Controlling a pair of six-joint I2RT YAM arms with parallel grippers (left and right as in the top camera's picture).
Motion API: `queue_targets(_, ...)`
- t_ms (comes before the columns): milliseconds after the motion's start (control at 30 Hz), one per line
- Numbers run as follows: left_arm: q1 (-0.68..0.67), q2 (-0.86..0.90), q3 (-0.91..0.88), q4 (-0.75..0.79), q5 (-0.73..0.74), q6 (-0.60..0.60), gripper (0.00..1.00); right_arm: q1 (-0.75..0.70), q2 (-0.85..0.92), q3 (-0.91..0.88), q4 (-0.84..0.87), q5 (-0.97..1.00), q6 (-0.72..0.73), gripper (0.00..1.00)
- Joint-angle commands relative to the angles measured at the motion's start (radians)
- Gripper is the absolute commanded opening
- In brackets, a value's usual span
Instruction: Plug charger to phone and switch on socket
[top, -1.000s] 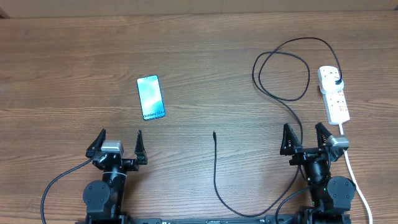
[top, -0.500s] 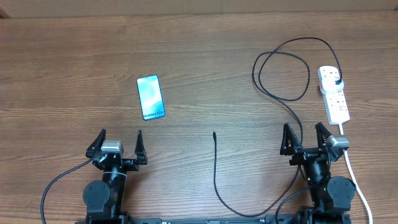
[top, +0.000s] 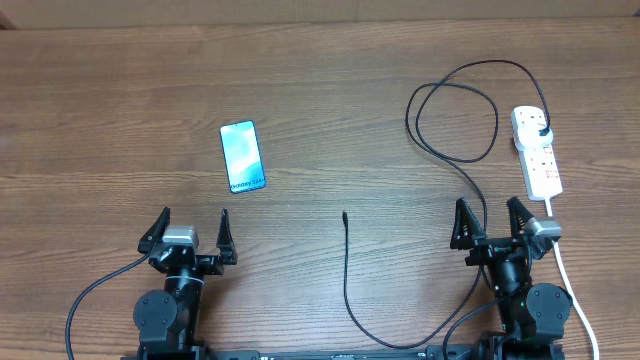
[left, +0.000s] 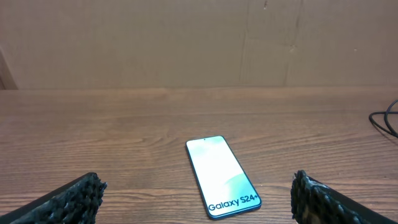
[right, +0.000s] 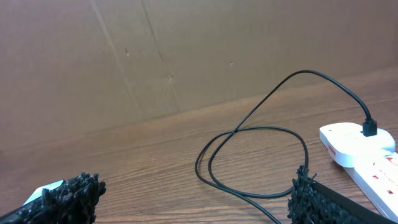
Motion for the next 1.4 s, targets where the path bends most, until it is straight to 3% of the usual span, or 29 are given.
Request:
queue_targets(0,0.006,-0.010,-0.004,-0.002,-0.004,0.000,1.00,0.005,-0.012,-0.011,0.004,0.003,0.004,1.00)
queue_targets(367,0.006,-0.010,-0.002,-0.005,-0.008,-0.007,1.00,0.005,-0.012,-0.011,0.004,0.003,0.004,1.00)
queue_targets(867,0.006,0.019,0.162,-0.159,-0.038,-0.007,1.00,0.005,-0.012,-0.011,0.004,0.003,0.004,1.00)
queue_targets(1367,0.006,0.456,0.476,-0.181,-0.032,-0.008,1.00,0.005,-0.012,-0.011,0.004,0.003,0.004,1.00)
